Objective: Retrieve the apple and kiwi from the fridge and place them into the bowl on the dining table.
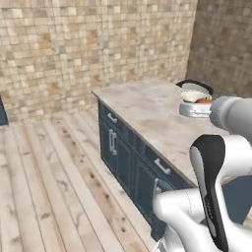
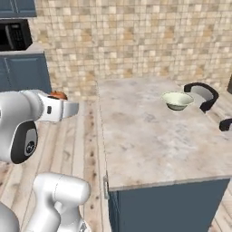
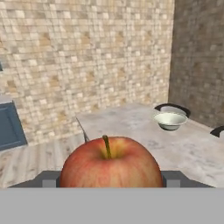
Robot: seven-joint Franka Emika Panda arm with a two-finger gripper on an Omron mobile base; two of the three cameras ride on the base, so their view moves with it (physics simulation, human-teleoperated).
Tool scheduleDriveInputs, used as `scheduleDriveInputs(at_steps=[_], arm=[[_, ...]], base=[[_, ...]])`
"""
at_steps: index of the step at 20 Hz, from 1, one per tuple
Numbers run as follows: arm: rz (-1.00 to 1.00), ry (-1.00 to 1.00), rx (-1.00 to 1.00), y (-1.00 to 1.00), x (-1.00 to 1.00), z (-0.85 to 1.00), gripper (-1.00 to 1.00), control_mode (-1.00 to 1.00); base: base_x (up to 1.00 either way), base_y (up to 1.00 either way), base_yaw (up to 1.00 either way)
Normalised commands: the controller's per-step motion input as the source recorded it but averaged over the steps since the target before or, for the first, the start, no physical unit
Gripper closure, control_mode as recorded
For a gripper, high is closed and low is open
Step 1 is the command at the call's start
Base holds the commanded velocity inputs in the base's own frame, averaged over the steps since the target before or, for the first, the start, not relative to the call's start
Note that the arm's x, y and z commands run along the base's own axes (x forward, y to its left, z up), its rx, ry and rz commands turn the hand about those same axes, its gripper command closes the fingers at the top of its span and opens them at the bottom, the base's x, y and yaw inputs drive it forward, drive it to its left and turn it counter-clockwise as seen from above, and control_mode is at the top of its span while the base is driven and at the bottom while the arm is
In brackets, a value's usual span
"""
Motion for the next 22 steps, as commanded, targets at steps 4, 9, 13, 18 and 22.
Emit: scheduleDriveInputs(at_steps=[4, 9, 13, 18, 22], arm=[[0.00, 0.00, 0.00, 0.00, 0.00, 0.00, 1.00, 1.00], [0.00, 0.00, 0.00, 0.00, 0.00, 0.00, 1.00, 1.00], [0.00, 0.00, 0.00, 0.00, 0.00, 0.00, 1.00, 1.00], [0.00, 0.00, 0.00, 0.00, 0.00, 0.00, 1.00, 1.00], [0.00, 0.00, 0.00, 0.00, 0.00, 0.00, 1.00, 1.00]], base=[[0.60, 0.86, -0.58], [0.58, 0.92, -0.54], [0.56, 0.96, -0.52], [0.63, 1.00, -0.50], [0.68, 1.00, -0.46]])
